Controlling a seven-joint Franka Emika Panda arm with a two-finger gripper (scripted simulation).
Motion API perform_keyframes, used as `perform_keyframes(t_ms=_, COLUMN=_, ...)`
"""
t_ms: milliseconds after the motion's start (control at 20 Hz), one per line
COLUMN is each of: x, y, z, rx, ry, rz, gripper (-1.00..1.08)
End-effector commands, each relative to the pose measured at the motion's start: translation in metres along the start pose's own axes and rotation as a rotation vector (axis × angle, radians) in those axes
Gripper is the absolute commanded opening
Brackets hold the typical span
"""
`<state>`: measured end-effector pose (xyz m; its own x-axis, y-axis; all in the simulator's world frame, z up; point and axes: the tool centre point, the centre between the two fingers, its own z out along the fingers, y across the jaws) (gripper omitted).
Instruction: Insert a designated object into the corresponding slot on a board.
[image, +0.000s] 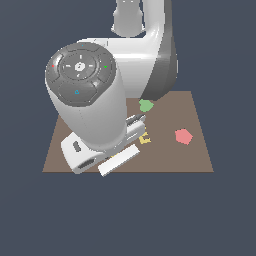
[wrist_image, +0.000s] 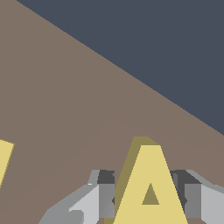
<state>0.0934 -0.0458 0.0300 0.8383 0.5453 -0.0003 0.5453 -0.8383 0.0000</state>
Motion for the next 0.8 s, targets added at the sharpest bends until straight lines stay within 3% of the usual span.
perform_keyframes(t_ms=0, x=0.000, y=0.000, z=0.000, rx=0.000, ry=0.000, rz=0.000, gripper=-1.00)
perform_keyframes(t_ms=400, x=0.000, y=-0.002, z=0.000, rx=0.000, ry=0.000, rz=-0.021, gripper=-1.00)
perform_keyframes(t_ms=750, x=-0.004, y=-0.011, z=-0.001, rx=0.000, ry=0.000, rz=-0.117, gripper=-1.00)
